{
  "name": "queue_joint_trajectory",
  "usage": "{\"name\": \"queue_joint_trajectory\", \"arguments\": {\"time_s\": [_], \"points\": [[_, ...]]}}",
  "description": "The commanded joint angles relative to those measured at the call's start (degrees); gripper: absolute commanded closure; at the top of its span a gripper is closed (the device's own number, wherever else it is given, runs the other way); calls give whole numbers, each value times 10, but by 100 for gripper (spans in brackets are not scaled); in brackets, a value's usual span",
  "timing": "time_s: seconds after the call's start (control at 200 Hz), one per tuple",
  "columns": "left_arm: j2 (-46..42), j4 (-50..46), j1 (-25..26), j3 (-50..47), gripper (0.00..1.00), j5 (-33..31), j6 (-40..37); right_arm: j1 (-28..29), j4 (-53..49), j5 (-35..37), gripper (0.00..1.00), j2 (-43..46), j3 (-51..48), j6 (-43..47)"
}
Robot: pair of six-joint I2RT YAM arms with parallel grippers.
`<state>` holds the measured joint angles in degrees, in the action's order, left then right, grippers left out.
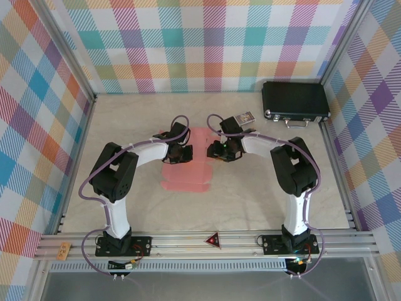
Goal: Fold the paper box
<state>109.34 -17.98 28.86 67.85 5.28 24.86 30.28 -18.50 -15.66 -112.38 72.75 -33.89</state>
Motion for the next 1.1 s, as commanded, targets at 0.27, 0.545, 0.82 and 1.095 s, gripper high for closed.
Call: {"name": "queue_joint_trajectory", "arguments": {"time_s": [0.27,0.545,0.82,1.095], "points": [[14,-33,7,-19,100,-11,7,0,71,-68,59,19,-25,7],[17,-36,7,-17,100,-8,3,11,100,-111,61,1,-8,16],[19,-39,7,-14,100,-8,2,14,112,-127,63,-28,17,6],[21,-40,7,-13,100,-8,0,14,115,-136,63,-60,34,-4]]}}
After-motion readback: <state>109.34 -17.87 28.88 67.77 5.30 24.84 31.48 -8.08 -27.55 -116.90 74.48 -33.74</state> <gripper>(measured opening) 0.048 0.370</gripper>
